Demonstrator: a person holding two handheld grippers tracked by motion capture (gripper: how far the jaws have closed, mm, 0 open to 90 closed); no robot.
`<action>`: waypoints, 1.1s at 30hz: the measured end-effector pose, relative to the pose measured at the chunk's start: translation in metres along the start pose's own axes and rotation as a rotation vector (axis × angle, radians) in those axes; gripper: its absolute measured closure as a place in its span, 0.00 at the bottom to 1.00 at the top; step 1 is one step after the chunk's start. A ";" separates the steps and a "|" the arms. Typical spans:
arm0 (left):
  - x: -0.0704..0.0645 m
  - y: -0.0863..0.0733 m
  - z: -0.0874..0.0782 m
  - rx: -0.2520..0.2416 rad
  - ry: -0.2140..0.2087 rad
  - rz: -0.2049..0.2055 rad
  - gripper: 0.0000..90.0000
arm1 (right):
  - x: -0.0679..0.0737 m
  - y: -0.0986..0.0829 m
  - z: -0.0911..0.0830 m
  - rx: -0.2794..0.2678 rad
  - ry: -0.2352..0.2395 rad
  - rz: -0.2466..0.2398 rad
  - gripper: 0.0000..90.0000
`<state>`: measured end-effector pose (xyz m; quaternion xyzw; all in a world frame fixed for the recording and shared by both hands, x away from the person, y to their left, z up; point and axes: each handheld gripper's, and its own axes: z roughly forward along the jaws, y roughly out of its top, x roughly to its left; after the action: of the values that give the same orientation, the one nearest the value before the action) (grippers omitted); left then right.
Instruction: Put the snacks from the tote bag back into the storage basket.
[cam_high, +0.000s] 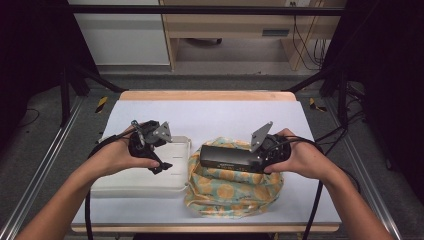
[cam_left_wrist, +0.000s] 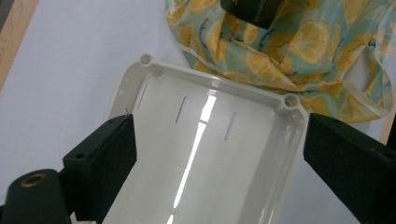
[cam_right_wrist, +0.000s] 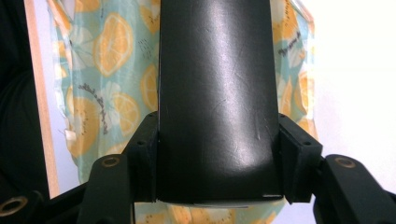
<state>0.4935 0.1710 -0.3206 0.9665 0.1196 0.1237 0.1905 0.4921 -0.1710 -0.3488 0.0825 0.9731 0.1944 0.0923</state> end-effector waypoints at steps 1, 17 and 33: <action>-0.002 0.002 0.000 0.002 -0.004 0.012 0.11 | 0.001 0.001 0.001 -0.002 -0.002 0.001 0.48; -0.017 0.034 0.013 0.053 -0.069 0.146 0.15 | 0.009 0.026 0.008 -0.025 0.028 -0.043 0.48; -0.022 0.049 0.030 0.138 -0.153 0.235 0.22 | 0.026 0.044 0.008 -0.049 0.054 -0.089 0.48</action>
<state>0.4900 0.1108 -0.3322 0.9912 -0.0010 0.0628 0.1164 0.4745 -0.1230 -0.3421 0.0317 0.9729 0.2158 0.0765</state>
